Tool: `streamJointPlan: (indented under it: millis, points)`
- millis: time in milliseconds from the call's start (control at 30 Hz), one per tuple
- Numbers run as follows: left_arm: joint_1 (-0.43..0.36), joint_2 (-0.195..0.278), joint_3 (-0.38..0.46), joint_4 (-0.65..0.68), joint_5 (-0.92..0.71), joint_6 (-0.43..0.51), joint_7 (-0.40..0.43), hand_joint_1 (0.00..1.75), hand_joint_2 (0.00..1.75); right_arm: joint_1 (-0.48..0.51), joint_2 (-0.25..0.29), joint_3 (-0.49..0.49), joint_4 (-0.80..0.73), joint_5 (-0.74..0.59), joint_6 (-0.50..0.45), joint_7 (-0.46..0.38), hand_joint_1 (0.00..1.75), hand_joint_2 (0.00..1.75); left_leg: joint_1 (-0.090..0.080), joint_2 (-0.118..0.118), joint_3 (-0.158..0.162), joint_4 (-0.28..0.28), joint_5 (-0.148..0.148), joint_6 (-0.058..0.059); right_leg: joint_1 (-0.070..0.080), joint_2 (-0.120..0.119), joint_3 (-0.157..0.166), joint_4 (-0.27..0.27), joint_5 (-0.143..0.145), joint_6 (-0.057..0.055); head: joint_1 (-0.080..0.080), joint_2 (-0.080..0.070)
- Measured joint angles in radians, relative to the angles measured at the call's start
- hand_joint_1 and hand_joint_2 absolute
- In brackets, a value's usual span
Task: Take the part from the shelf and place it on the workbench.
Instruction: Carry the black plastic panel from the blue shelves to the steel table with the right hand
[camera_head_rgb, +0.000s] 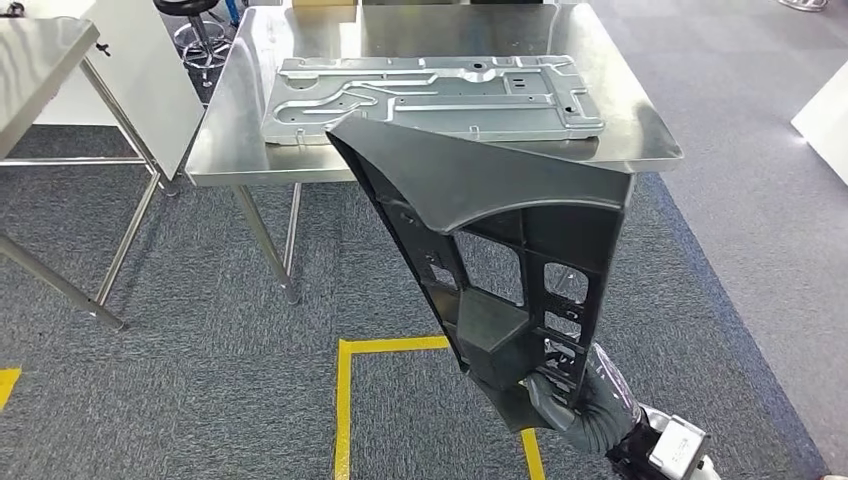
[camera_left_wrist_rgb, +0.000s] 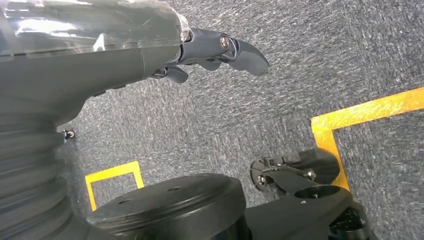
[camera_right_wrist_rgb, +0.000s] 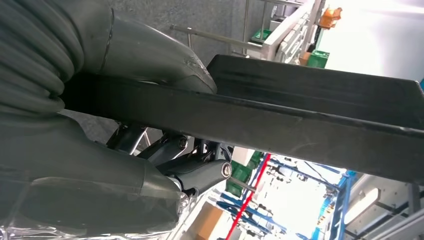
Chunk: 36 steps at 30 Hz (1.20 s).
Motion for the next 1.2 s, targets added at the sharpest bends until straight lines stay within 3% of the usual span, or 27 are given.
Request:
streamJointPlan:
  millis: [67, 167, 233, 267, 333, 367, 400, 433, 500, 567, 633, 733, 767, 833, 867, 900, 933, 967, 1000, 1067, 1200]
  points:
    - [-0.001, 0.000, -0.001, 0.000, 0.000, -0.002, 0.002, 0.00, 1.75, 0.002, 0.000, 0.000, 0.000, 0.001, -0.001, -0.001, 1.75, 1.75, -0.003, -0.001, 0.011, 0.001, -0.015, -0.011, 0.003, -0.001, 0.037, -0.095, 0.036, -0.008, 0.000, 0.000]
    - [-0.003, 0.000, -0.002, 0.000, 0.000, -0.002, 0.003, 0.00, 1.75, 0.007, 0.000, -0.001, 0.000, 0.004, -0.002, -0.002, 1.75, 1.75, -0.005, 0.000, 0.019, -0.003, -0.028, -0.026, 0.006, 0.003, 0.046, -0.113, 0.023, -0.024, 0.000, 0.000]
    - [-0.004, 0.000, -0.003, 0.000, 0.000, -0.002, 0.003, 0.00, 1.75, 0.008, 0.000, -0.001, -0.001, 0.005, -0.001, -0.004, 1.75, 1.75, -0.004, 0.002, 0.011, 0.029, -0.049, -0.037, 0.002, 0.003, 0.056, -0.119, 0.016, -0.036, 0.000, 0.000]
    - [-0.005, 0.000, -0.003, 0.000, 0.000, -0.002, 0.003, 0.00, 1.75, 0.008, 0.000, -0.001, -0.001, 0.005, -0.001, -0.004, 1.75, 1.75, -0.003, 0.002, -0.009, 0.075, -0.069, -0.041, 0.000, 0.002, 0.063, -0.122, 0.013, -0.041, 0.000, 0.000]
    - [-0.008, 0.000, -0.003, 0.000, 0.000, -0.002, 0.001, 0.00, 1.75, 0.008, 0.000, -0.001, -0.002, 0.006, 0.001, -0.005, 1.75, 1.75, -0.001, 0.002, -0.088, 0.214, -0.118, -0.046, 0.001, -0.001, 0.074, -0.122, 0.003, -0.047, 0.000, 0.000]
    - [-0.011, 0.000, -0.003, 0.000, 0.000, -0.002, 0.000, 0.00, 1.75, 0.008, 0.000, -0.001, -0.001, 0.006, 0.001, -0.005, 1.75, 1.75, -0.001, 0.002, -0.125, 0.271, -0.129, -0.048, 0.002, -0.002, 0.080, -0.122, -0.003, -0.048, 0.000, 0.000]
    - [-0.014, 0.000, -0.003, 0.000, 0.000, -0.003, -0.001, 0.00, 1.75, 0.009, 0.000, -0.001, -0.001, 0.007, 0.001, -0.005, 1.75, 1.75, -0.001, 0.002, -0.148, 0.296, -0.120, -0.048, 0.002, -0.002, 0.088, -0.122, -0.009, -0.048, 0.000, 0.000]
    - [-0.016, 0.000, -0.003, 0.000, -0.001, -0.003, 0.000, 0.00, 1.75, 0.009, 0.000, -0.001, -0.001, 0.007, 0.001, -0.005, 1.75, 1.75, -0.001, 0.002, -0.151, 0.281, -0.090, -0.046, 0.002, -0.001, 0.098, -0.122, -0.016, -0.048, 0.000, 0.000]
    - [-0.013, 0.001, -0.003, 0.000, -0.004, -0.004, 0.002, 0.00, 1.75, 0.009, 0.000, -0.001, -0.001, 0.007, 0.000, -0.006, 1.75, 1.75, -0.002, 0.002, -0.115, 0.161, 0.002, -0.037, 0.002, 0.002, 0.119, -0.122, -0.030, -0.045, 0.000, 0.000]
    - [-0.008, 0.003, -0.003, 0.000, -0.008, -0.004, 0.003, 0.00, 1.75, 0.009, 0.000, -0.001, -0.001, 0.007, 0.000, -0.006, 1.75, 1.75, -0.007, 0.003, -0.078, 0.055, 0.050, -0.026, 0.005, 0.005, 0.130, -0.121, -0.041, -0.035, 0.000, 0.000]
    - [-0.007, 0.004, -0.003, 0.000, -0.009, -0.004, 0.004, 0.00, 1.75, 0.009, 0.000, -0.001, -0.002, 0.006, 0.000, -0.006, 1.75, 1.75, -0.013, 0.002, -0.069, 0.028, 0.045, -0.018, 0.006, 0.006, 0.131, -0.124, -0.045, -0.023, 0.000, 0.000]
    - [-0.007, 0.003, -0.003, 0.000, -0.011, -0.004, 0.003, 0.00, 1.75, 0.009, 0.000, -0.002, -0.004, 0.006, -0.001, -0.006, 1.75, 1.75, -0.005, 0.000, -0.054, 0.007, 0.046, -0.004, 0.006, 0.002, 0.130, -0.111, -0.058, -0.008, 0.000, 0.000]
    - [-0.007, 0.003, -0.003, 0.000, -0.012, -0.004, 0.003, 0.00, 1.75, 0.009, 0.000, -0.002, -0.005, 0.006, -0.002, -0.006, 1.75, 1.75, -0.002, 0.001, -0.046, -0.001, 0.046, 0.001, 0.006, 0.001, 0.113, -0.075, -0.075, -0.004, 0.000, 0.000]
    - [-0.005, 0.003, -0.003, 0.000, -0.013, -0.004, 0.004, 0.00, 1.75, 0.011, 0.000, -0.002, -0.005, 0.006, -0.004, -0.006, 1.75, 1.75, -0.002, 0.003, -0.037, -0.005, 0.041, 0.008, 0.003, 0.001, 0.040, 0.051, -0.122, 0.001, 0.000, 0.000]
    - [-0.004, 0.003, -0.003, 0.000, -0.014, -0.004, 0.004, 0.00, 1.75, 0.014, 0.000, -0.002, -0.005, 0.006, -0.005, -0.006, 1.75, 1.75, -0.002, 0.002, -0.034, -0.005, 0.037, 0.009, 0.002, 0.001, -0.001, 0.112, -0.136, 0.003, 0.000, 0.000]
    - [-0.003, 0.003, -0.003, 0.000, -0.014, -0.004, 0.004, 0.00, 1.75, 0.017, 0.000, -0.002, -0.005, 0.006, -0.007, -0.006, 1.75, 1.75, -0.003, 0.002, -0.029, -0.005, 0.032, 0.010, 0.000, 0.000, -0.031, 0.146, -0.133, 0.005, 0.000, 0.000]
    - [-0.003, 0.003, -0.003, 0.000, -0.014, -0.004, 0.004, 0.00, 1.75, 0.019, 0.000, -0.002, -0.005, 0.006, -0.008, -0.006, 1.75, 1.75, -0.003, 0.001, -0.022, -0.005, 0.026, 0.009, -0.001, 0.000, -0.042, 0.142, -0.109, 0.007, 0.000, 0.000]
    - [-0.002, 0.003, -0.003, 0.000, -0.014, -0.004, 0.004, 0.00, 1.75, 0.020, 0.000, -0.002, -0.005, 0.006, -0.010, -0.005, 1.75, 1.75, -0.002, 0.000, -0.012, -0.005, 0.019, 0.007, -0.002, 0.000, -0.032, 0.099, -0.067, 0.007, 0.000, 0.000]
    - [-0.001, 0.003, -0.003, 0.000, -0.014, -0.004, 0.004, 0.00, 1.75, 0.021, 0.000, -0.002, -0.005, 0.006, -0.012, -0.005, 1.75, 1.75, -0.002, -0.001, -0.002, -0.005, 0.011, 0.003, -0.003, -0.001, -0.008, 0.029, -0.018, 0.006, 0.000, 0.000]
    - [-0.001, 0.003, -0.003, 0.000, -0.015, -0.004, 0.004, 0.00, 1.75, 0.021, 0.000, -0.002, -0.005, 0.006, -0.014, -0.005, 1.75, 1.75, -0.005, -0.002, 0.012, -0.004, -0.005, -0.007, 0.000, -0.002, 0.038, -0.085, 0.033, -0.002, 0.000, 0.000]
    - [-0.001, 0.004, -0.003, 0.000, -0.015, -0.004, 0.005, 0.00, 1.75, 0.023, 0.000, -0.002, -0.007, 0.006, -0.015, -0.004, 1.75, 1.75, -0.006, 0.000, 0.028, -0.006, -0.025, -0.029, 0.004, 0.003, 0.058, -0.118, 0.022, -0.028, 0.000, 0.000]
